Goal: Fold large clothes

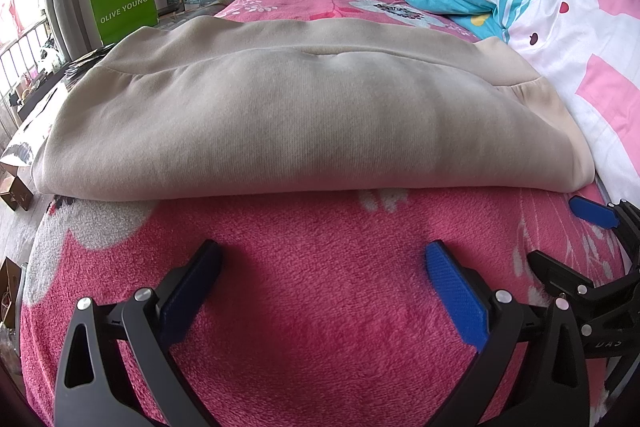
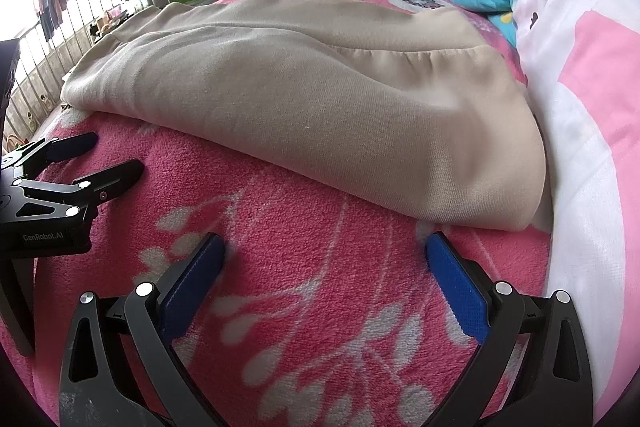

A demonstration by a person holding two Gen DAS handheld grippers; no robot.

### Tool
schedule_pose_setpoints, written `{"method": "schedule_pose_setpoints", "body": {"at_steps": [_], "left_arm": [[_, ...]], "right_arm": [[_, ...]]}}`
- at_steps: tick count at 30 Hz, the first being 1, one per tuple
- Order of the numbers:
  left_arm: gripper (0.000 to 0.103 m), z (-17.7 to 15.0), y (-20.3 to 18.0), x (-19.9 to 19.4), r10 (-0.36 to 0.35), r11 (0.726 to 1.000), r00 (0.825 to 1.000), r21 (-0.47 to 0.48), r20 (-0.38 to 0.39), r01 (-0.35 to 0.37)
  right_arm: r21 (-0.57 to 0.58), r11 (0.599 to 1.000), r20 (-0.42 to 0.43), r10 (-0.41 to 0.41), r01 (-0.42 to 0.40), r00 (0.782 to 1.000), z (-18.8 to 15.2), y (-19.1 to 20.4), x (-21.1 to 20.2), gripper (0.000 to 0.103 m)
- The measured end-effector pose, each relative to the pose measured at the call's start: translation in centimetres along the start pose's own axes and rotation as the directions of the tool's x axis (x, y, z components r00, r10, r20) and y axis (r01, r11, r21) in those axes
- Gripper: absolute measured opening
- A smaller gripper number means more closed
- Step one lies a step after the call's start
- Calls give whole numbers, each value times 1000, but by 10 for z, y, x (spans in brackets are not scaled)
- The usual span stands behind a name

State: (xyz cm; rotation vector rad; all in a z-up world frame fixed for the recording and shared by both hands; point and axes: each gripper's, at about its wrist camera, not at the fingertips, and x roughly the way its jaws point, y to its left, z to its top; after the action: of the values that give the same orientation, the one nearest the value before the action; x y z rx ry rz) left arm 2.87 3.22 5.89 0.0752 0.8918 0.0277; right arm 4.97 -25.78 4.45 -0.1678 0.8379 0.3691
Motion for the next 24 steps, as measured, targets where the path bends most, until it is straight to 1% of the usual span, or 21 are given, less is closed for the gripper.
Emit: {"method": "schedule_pose_setpoints", "body": {"at_steps": [9,14,24], "left_arm": [[99,0,0,0,0,1000,1000,0,0,0],[99,-1,1,1,4,1000,1000,1,-2,-4],[99,-1,2,2,3,1000,1000,1,-1,-3]], "right_arm": [[-7,1000,2,-21,21,1000,3,3,4,98],[-22,999,7,-46,46,999,5,8,7,98],[0,1000,-8,-9,9,1000,9,0,9,98]]}}
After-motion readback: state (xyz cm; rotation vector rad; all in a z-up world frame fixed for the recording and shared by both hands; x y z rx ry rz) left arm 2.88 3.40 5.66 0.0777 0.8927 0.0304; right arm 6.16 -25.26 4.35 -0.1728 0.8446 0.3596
